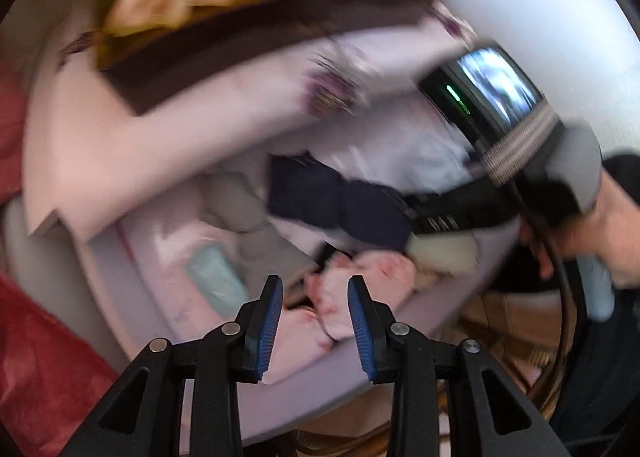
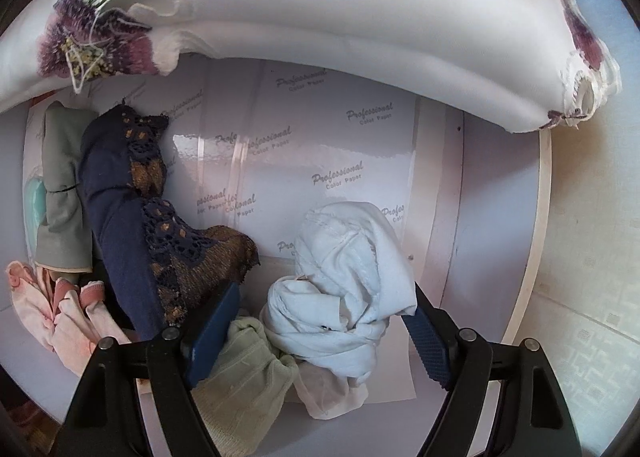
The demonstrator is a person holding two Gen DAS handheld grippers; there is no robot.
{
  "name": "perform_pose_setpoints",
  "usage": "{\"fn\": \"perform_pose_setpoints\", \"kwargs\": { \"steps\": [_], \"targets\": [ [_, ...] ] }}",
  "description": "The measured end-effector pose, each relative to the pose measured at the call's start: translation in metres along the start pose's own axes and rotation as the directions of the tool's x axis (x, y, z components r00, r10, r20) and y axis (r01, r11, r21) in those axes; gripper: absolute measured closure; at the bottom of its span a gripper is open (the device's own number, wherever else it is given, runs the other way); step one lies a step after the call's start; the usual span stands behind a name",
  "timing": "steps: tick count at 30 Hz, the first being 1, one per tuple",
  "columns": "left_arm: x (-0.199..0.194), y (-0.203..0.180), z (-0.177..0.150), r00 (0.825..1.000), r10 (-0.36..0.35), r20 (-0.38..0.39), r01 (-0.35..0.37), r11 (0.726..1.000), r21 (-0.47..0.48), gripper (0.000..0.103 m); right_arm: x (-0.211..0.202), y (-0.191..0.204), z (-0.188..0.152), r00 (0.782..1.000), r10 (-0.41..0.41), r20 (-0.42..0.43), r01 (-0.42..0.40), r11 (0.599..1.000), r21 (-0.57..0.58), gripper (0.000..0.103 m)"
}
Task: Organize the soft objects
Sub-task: 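Move the left tool back down over the drawer clothes, then grasp the navy garment with the right tool while the left tool grasps the pink smiley garment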
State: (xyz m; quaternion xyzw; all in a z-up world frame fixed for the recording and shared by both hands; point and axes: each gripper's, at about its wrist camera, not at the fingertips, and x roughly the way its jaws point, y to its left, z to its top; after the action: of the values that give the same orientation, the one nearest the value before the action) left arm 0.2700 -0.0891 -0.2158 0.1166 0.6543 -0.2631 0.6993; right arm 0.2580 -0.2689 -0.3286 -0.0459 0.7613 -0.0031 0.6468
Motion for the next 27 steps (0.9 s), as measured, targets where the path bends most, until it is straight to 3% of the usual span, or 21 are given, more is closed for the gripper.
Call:
{"fn": "perform_pose_setpoints", "kwargs": {
  "steps": [6,10,14,16,20,23,27],
  "targets": [
    [0.021,-0.016,-0.003,0.997,-0.055,-0.056,0.058,0.997,0.056,0.07,-0.001,-0.002,0.0,1.0,0.003,-0.002,-0.003,1.0,0.002,0.021],
    [0.034,-0.028,-0.004,0.992,-0.082,-0.091,0.09,0.992,0.085,0.063,-0.003,-0.005,0.001,1.0,0.019,-0.005,-0.019,1.0,0.019,0.021],
    [0.052,-0.034,-0.004,0.991,-0.057,-0.125,0.07,0.992,0.103,0.062,-0.014,-0.015,0.005,0.997,0.062,0.042,-0.064,0.996,0.068,0.021],
    [0.062,-0.031,-0.007,0.99,-0.009,-0.138,0.024,0.994,0.104,0.068,-0.022,-0.02,0.006,0.991,0.103,0.08,-0.111,0.989,0.095,0.022],
    [0.058,-0.015,-0.005,0.992,-0.04,-0.116,0.043,0.999,0.017,0.08,-0.038,-0.02,0.009,0.969,0.192,0.156,-0.207,0.975,0.086,0.027],
    [0.054,-0.001,-0.005,0.994,-0.053,-0.098,0.047,0.997,-0.06,0.081,-0.045,-0.008,0.01,0.947,0.268,0.175,-0.275,0.961,0.016,0.037],
    [0.053,0.011,-0.009,0.996,-0.015,-0.09,0.004,0.992,-0.124,0.082,-0.051,0.007,0.009,0.929,0.323,0.179,-0.317,0.946,-0.063,0.039]
  ]
}}
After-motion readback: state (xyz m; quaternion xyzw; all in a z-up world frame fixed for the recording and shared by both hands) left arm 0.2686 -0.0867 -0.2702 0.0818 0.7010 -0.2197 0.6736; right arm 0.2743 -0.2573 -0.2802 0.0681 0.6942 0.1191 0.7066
